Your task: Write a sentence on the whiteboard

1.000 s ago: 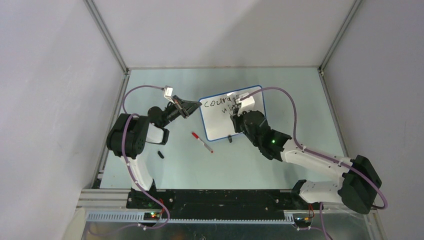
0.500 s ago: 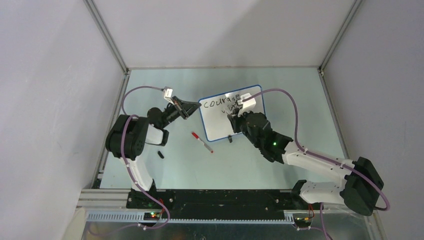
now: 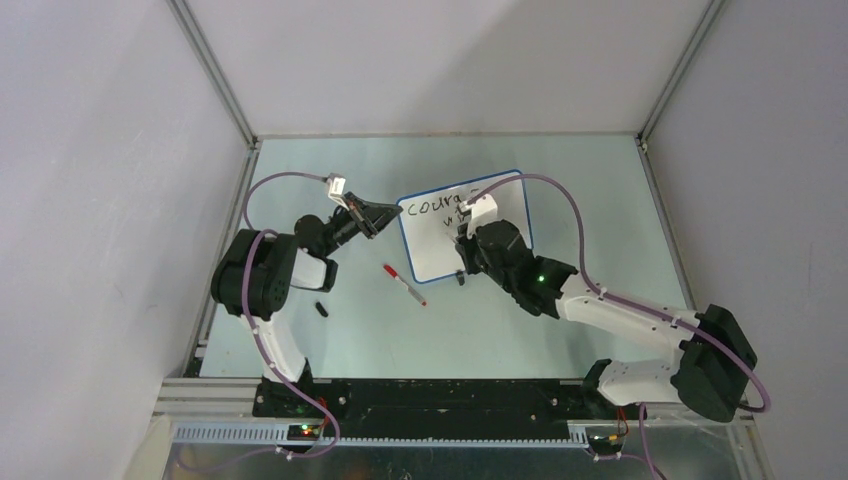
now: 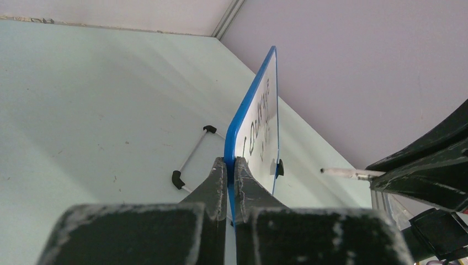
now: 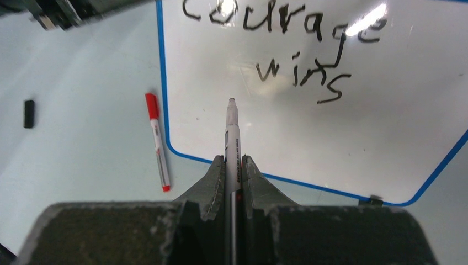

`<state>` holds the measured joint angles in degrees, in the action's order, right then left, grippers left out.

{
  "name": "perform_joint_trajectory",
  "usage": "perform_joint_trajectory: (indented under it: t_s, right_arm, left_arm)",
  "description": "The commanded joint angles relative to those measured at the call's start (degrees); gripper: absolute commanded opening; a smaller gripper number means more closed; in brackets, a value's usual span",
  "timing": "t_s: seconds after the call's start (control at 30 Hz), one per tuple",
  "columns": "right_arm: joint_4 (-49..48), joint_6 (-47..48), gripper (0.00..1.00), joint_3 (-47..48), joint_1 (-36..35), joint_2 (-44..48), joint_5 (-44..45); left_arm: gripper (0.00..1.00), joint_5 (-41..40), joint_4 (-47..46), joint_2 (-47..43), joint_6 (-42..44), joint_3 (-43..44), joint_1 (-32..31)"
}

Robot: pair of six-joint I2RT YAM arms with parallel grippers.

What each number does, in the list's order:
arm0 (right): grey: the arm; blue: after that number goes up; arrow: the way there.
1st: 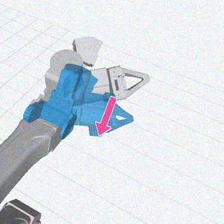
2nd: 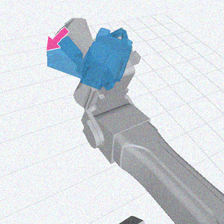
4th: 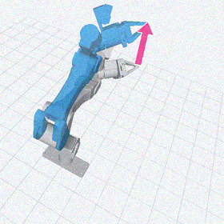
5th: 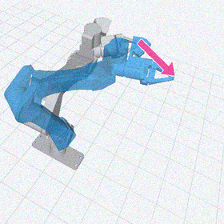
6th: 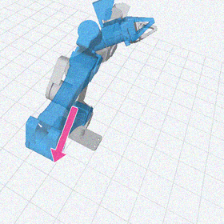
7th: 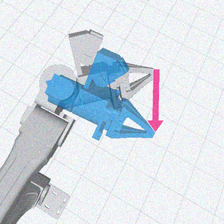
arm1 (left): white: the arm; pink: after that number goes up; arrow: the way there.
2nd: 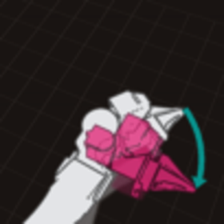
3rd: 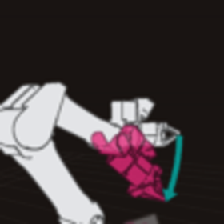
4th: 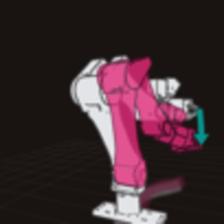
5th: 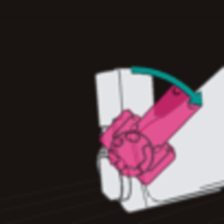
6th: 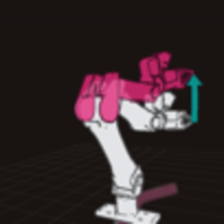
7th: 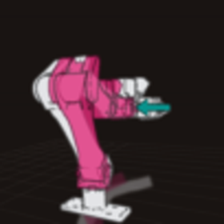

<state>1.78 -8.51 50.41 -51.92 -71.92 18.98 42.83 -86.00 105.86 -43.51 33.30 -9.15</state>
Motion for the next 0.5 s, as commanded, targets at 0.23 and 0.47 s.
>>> perform_joint_trajectory:
  t_s: [0.23, 0.47]
  right_arm:
    - [6.11, 0.25, 0.0, 3.23, 0.53, -3.68, -0.48]
    - [7.22, -0.91, 0.0, 3.61, 3.3, -5.01, -3.66]
  left_arm:
    - [0.0, 1.48, -1.72, -1.27, 3.52, -0.58, -0.26]
    - [0.0, 1.51, -1.72, -1.15, 3.52, -0.52, -0.28]
